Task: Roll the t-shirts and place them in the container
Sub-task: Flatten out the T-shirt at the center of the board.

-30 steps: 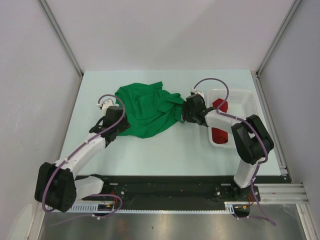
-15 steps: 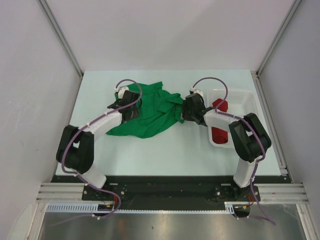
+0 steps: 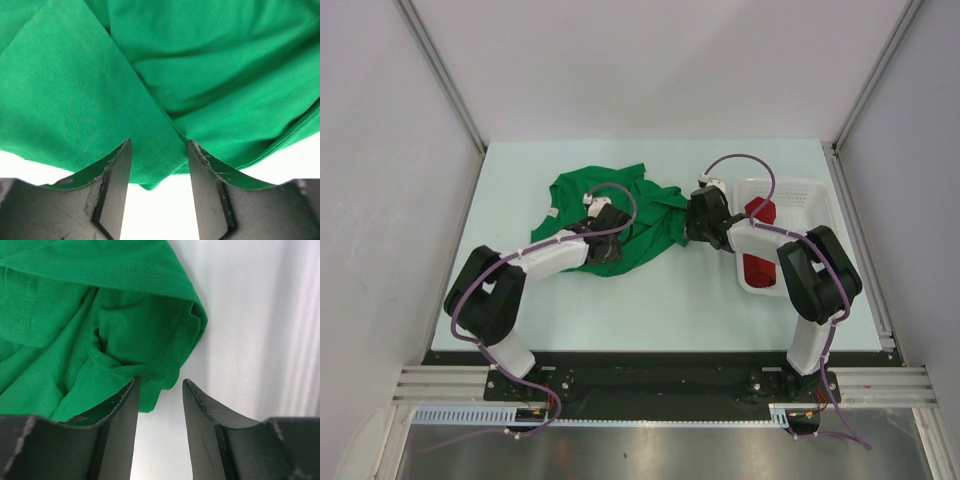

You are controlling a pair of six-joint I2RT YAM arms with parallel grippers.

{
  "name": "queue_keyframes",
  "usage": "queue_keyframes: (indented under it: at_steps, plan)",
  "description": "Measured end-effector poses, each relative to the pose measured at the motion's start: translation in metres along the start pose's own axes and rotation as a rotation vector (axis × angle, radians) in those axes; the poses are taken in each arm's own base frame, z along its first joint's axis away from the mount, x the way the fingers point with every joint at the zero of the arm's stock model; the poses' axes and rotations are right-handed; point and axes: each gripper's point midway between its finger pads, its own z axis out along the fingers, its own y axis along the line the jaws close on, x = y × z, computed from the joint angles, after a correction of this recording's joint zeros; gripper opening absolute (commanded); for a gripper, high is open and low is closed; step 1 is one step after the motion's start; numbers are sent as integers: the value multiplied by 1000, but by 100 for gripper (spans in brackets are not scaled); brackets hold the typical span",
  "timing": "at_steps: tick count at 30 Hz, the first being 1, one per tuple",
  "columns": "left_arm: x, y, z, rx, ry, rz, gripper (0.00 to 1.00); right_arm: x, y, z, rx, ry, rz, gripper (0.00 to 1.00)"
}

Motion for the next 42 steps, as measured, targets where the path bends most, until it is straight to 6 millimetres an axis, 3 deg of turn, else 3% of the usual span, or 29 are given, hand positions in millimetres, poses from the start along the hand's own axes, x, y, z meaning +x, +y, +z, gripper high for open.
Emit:
queue_keyframes:
  at_steps: [12,17,19,24,32,35,42]
  plan:
    - [14,10,4,-45,11,28,47,-1,8,9,-31,3,-8,41]
    - [20,16,5,-65,21,36,26,-5,13,14,-44,-1,-22,34]
    - [19,18,5,-74,16,37,16,-6,13,15,-46,-1,-25,25]
    - [14,21,-2,-79,-8,18,2,-10,16,14,-51,-7,-37,0]
    - [-7,38,-48,-26,-133,-137,0,1,12,8,7,23,-76,0]
    - [-5,51,-61,-2,-166,-224,1,7,11,-3,36,44,-102,0]
    - [45,81,-62,52,-142,-393,10,7,36,-48,23,24,-176,0]
